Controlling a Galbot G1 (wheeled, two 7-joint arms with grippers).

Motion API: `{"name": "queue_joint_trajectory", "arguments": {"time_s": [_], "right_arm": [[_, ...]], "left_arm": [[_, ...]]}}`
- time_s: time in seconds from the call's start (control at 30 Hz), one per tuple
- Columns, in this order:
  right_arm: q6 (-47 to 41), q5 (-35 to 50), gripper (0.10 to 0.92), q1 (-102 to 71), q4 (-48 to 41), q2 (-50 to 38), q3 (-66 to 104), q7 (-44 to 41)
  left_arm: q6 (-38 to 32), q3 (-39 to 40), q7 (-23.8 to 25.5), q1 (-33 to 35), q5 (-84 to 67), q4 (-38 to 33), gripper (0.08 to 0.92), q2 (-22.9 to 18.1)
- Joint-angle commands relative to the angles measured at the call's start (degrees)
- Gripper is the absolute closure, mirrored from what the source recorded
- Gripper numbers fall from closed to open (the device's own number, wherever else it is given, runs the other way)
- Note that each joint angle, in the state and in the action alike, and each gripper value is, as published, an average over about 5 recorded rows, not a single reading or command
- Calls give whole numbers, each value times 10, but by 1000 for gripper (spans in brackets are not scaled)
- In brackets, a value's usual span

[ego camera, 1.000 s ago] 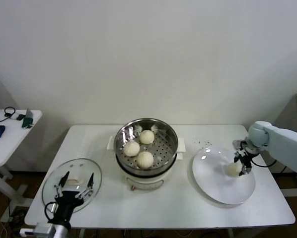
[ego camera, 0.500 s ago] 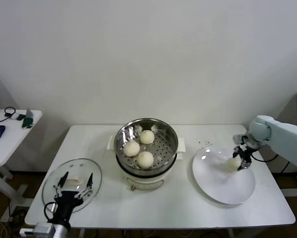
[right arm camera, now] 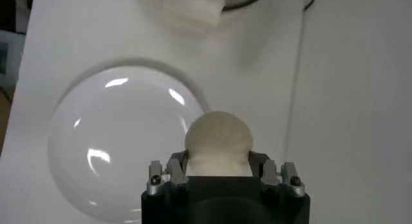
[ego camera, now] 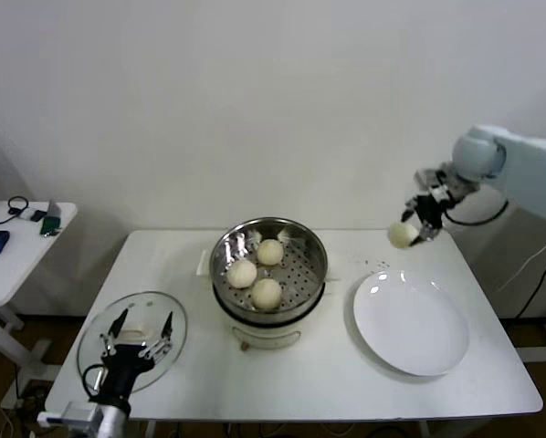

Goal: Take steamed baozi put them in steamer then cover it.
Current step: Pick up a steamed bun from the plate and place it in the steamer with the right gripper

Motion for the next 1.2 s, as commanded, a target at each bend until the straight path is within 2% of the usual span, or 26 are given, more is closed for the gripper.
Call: {"name": "queue_joint_trajectory", "arguments": {"time_s": [0.03, 0.17, 0.33, 0.6, 0.9, 1.2], "right_arm": [[-37, 137, 389, 178, 111, 69, -46, -1], [-63, 164, 388, 158, 156, 92, -37, 16], [-79, 149, 387, 106, 166, 118, -31, 36], [-91, 82, 389, -6, 118, 161, -5, 68], [-92, 44, 389, -72, 56, 204, 11, 78], [-88, 6, 389, -105, 36, 215, 8, 75]], "left_arm": [[4, 1, 1, -3, -2, -5, 177, 1], [4, 0, 1, -5, -6, -8, 177, 0], [3, 1, 0, -1, -7, -11, 177, -1], [3, -3, -2, 5, -10, -17, 177, -4], [-2, -7, -3, 13, -13, -18, 177, -1], [-1, -11, -3, 9, -23, -16, 177, 0]]}}
